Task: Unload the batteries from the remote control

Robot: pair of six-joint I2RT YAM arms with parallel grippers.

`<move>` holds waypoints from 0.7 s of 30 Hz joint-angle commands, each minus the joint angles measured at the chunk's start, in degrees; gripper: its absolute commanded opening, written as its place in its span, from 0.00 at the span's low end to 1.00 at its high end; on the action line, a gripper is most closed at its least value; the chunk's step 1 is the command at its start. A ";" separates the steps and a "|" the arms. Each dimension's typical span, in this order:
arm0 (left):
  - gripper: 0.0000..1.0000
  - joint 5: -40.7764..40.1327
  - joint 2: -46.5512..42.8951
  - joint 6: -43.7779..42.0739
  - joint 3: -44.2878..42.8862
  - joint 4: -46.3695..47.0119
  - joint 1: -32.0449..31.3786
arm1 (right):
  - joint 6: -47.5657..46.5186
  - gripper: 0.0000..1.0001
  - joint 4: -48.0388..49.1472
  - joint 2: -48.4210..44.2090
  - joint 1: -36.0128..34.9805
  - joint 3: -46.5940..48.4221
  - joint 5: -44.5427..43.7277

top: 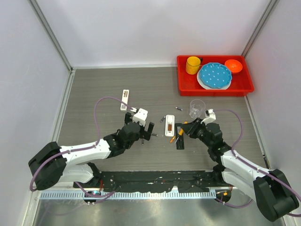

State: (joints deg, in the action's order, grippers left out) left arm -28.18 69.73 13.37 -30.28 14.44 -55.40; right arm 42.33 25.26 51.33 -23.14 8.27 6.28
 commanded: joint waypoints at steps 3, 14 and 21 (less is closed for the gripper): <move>1.00 1.38 0.75 -1.32 -1.27 3.23 0.11 | -1.46 0.01 0.07 -1.67 -0.16 2.45 0.13; 1.00 2.87 2.07 -1.59 -1.89 2.70 0.11 | -1.72 0.01 -0.47 -2.20 -0.16 2.19 -0.75; 1.00 2.78 2.16 -1.32 -2.15 2.35 0.11 | -1.98 0.01 -1.43 -2.20 -0.16 2.62 -1.19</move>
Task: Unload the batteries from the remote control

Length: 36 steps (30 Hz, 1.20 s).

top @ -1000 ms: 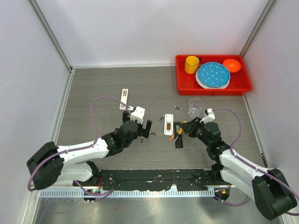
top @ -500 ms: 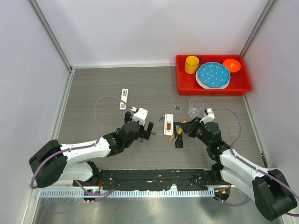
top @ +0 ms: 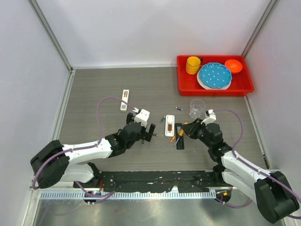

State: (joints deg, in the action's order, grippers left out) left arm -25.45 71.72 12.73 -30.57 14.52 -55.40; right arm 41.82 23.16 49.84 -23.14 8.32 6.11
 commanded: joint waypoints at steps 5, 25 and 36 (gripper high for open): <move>1.00 -0.12 0.26 -0.43 -2.04 1.82 0.11 | -2.80 0.01 -2.76 -1.33 -0.16 4.07 -1.45; 1.00 1.90 1.32 -0.16 -2.92 0.94 0.11 | -3.95 0.02 -3.56 13.34 -0.16 12.60 10.14; 1.00 2.69 1.40 0.01 -3.10 0.94 0.03 | -2.71 0.02 0.48 23.53 -5.86 17.17 13.23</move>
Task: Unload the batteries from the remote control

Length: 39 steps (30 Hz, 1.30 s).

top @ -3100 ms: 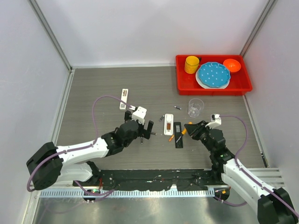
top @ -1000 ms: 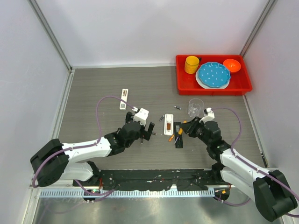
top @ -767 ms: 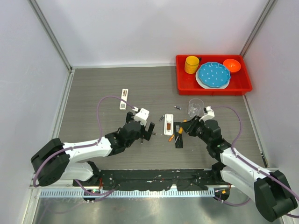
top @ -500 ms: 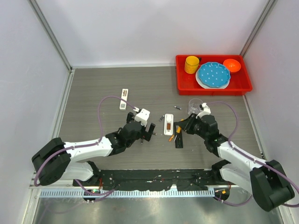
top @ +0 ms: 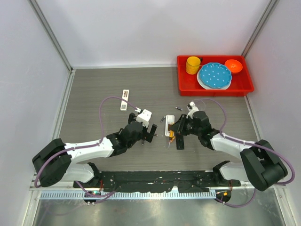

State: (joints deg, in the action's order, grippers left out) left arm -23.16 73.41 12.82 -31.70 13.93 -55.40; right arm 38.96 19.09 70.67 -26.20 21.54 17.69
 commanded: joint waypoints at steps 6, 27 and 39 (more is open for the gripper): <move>1.00 -0.66 -1.07 -0.07 -1.52 1.89 0.11 | 0.68 0.02 6.74 7.98 -7.63 6.67 0.76; 1.00 -0.84 -0.28 -0.43 -2.22 1.45 0.11 | 1.12 0.19 6.48 18.01 -9.49 11.42 2.17; 1.00 -1.01 -0.02 -0.51 -2.22 1.27 0.11 | -1.17 0.53 1.56 11.34 -9.58 10.20 -4.24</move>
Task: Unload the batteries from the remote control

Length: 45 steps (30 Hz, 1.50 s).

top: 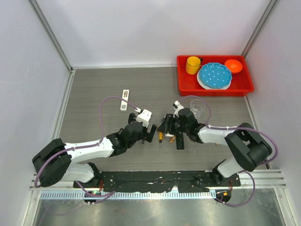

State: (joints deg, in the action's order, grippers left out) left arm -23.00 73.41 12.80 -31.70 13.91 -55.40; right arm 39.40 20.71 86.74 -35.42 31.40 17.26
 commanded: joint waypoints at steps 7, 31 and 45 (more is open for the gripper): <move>1.00 -1.25 -0.10 -0.40 -2.31 1.21 0.11 | -1.61 0.70 0.56 -16.05 -0.35 -4.15 -10.66; 1.00 -2.05 -0.90 -0.05 -2.05 0.77 0.03 | -0.55 0.79 2.41 -43.84 -0.26 -16.19 -26.92; 1.00 -4.33 0.60 0.39 -2.57 0.24 0.11 | -1.78 0.82 -0.40 -46.40 -0.26 -16.98 -30.17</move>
State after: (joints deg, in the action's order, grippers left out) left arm -24.64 73.45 12.86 -31.81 13.26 -55.40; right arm 38.87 19.59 41.21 -35.53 14.74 -10.46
